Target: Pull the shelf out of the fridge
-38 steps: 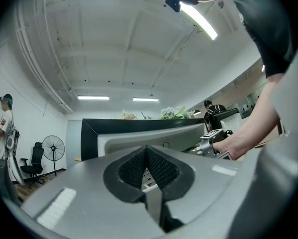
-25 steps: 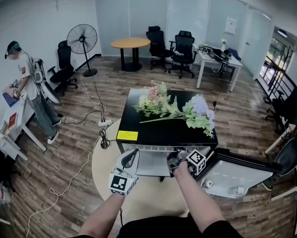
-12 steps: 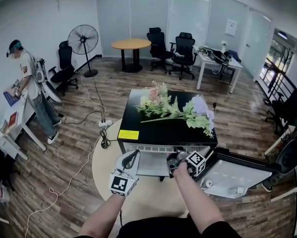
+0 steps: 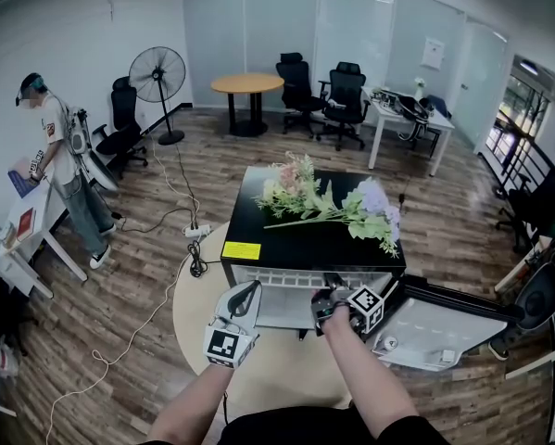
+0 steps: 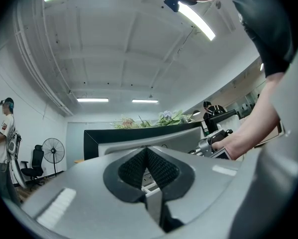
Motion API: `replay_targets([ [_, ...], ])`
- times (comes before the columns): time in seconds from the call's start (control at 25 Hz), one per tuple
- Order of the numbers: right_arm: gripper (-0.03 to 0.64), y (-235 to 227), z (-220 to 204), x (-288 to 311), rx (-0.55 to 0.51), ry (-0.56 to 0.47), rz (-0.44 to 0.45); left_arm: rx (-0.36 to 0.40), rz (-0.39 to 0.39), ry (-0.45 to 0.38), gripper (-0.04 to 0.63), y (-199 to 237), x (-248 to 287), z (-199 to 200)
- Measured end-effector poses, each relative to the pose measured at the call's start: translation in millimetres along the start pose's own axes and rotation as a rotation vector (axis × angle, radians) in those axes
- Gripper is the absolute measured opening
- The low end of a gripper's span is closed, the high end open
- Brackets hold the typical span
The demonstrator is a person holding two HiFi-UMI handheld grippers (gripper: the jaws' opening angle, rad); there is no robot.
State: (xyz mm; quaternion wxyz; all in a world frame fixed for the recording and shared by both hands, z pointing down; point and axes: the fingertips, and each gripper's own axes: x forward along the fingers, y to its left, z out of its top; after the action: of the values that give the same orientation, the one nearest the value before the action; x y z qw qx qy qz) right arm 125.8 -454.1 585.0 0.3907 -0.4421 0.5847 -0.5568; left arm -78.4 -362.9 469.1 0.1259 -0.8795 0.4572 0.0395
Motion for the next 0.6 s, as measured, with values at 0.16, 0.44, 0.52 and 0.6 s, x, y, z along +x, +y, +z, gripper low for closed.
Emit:
replay_targets([
  [0.16,0.031,-1.2,-3.7,-0.7,-0.002,0.002,-0.001,-0.005,0.004,-0.002,0.000,0.2,-1.7,1.1],
  [0.44,0.031,0.2,-5.3,-8.3,-0.016,0.002,-0.011,-0.006,0.009,-0.003,0.000,0.3,-0.5,1.2],
  [0.52,0.032,0.6,-6.9,-11.2,-0.018,0.002,-0.011,-0.006,0.014,0.001,0.000,1.0,-2.0,0.4],
  [0.6,0.032,1.2,-8.1,-14.2,-0.018,0.002,-0.011,-0.006,0.015,-0.003,0.000,0.5,-2.7,2.4],
])
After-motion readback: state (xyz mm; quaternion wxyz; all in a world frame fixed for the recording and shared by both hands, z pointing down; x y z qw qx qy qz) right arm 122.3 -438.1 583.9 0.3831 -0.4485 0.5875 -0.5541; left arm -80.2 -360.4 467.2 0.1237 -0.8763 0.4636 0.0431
